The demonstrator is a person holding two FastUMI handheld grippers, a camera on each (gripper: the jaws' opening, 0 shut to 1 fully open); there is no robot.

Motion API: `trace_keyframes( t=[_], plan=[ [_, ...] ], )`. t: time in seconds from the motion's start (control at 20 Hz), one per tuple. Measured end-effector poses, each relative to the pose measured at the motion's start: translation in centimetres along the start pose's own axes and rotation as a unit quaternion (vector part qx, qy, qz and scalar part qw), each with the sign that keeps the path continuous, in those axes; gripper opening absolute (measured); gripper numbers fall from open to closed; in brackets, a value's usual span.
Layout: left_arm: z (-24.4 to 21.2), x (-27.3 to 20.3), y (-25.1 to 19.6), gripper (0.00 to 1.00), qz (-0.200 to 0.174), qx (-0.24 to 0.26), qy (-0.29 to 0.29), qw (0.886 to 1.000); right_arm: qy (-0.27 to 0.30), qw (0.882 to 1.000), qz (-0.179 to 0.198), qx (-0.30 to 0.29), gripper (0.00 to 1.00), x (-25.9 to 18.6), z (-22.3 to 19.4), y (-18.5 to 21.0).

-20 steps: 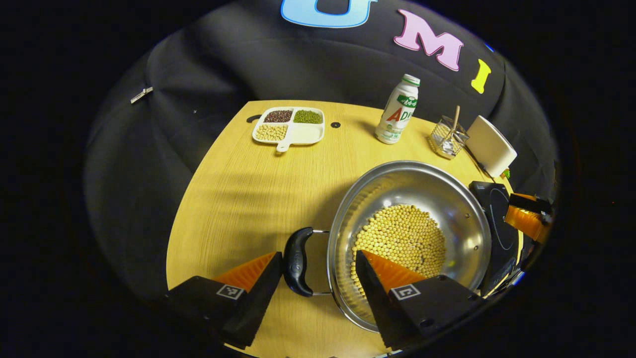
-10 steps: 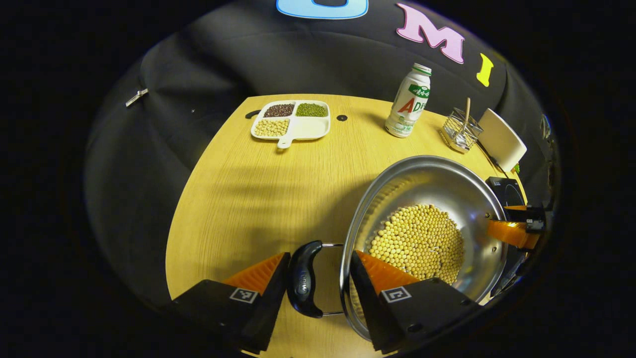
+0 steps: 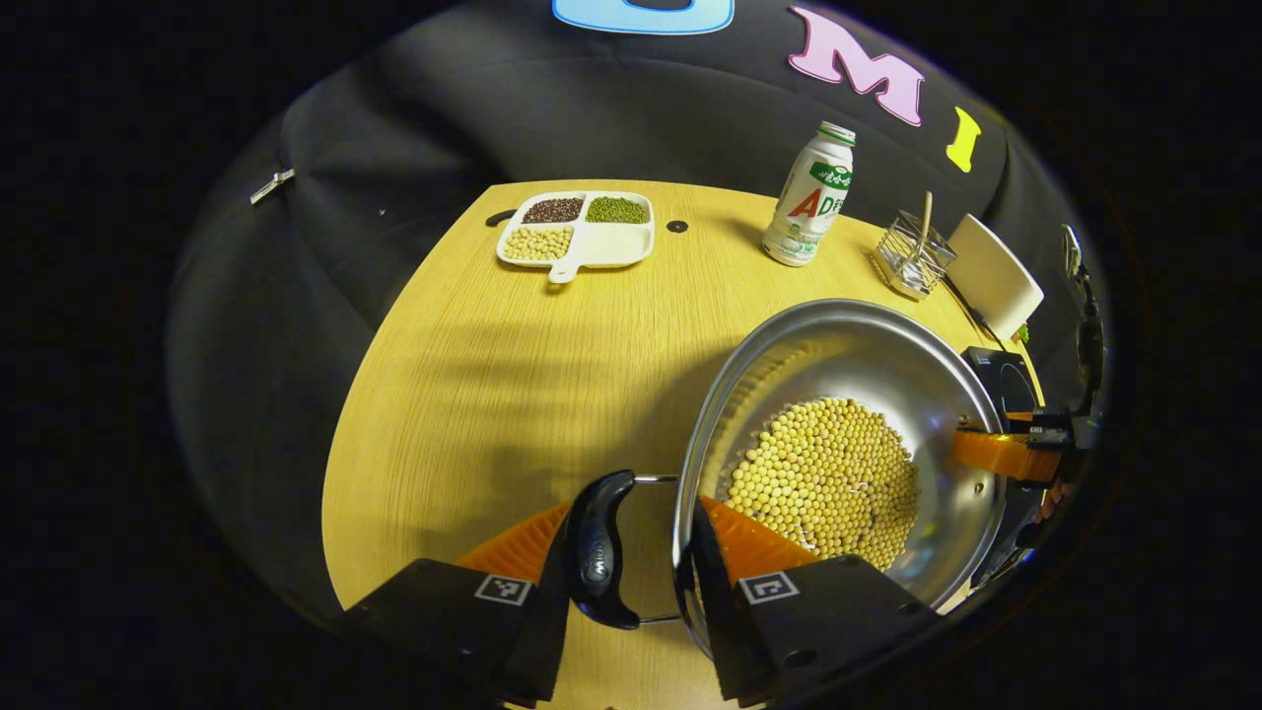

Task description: First push the handle of the pot to place it horizontally, then grasp the pot with both hands and set it on the induction cooktop.

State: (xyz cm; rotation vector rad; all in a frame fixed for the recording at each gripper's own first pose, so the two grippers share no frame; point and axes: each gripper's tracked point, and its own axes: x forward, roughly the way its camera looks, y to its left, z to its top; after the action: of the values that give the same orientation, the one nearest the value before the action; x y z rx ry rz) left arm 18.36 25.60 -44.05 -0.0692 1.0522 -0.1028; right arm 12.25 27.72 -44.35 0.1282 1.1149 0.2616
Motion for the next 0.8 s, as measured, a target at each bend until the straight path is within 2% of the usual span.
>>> trace_keyframes(
  t=[0.1,0.25,0.35,0.4,0.8],
  plan=[
    [-0.3,-1.0,-0.2,0.58,0.001,-0.005,-0.001,1.000,0.002,1.000,0.003,0.003,0.55,-0.7,-0.1,0.1],
    [0.1,-3.5,-0.8,0.60,0.007,-0.003,-0.012,1.000,-0.008,1.000,0.007,0.003,0.55,-3.2,0.8,0.0],
    [0.5,-5.0,-1.8,0.57,0.005,-0.001,-0.017,1.000,-0.016,1.000,0.008,-0.003,0.55,-4.9,1.4,-0.5],
    [0.6,-5.6,-2.5,0.60,0.002,0.001,-0.019,1.000,-0.017,1.000,0.008,-0.004,0.55,-5.7,1.5,-0.9],
    [0.9,-8.8,-9.1,0.60,-0.012,0.003,-0.018,1.000,-0.017,1.000,-0.005,0.010,0.54,-11.3,1.2,-6.4]
  ],
)
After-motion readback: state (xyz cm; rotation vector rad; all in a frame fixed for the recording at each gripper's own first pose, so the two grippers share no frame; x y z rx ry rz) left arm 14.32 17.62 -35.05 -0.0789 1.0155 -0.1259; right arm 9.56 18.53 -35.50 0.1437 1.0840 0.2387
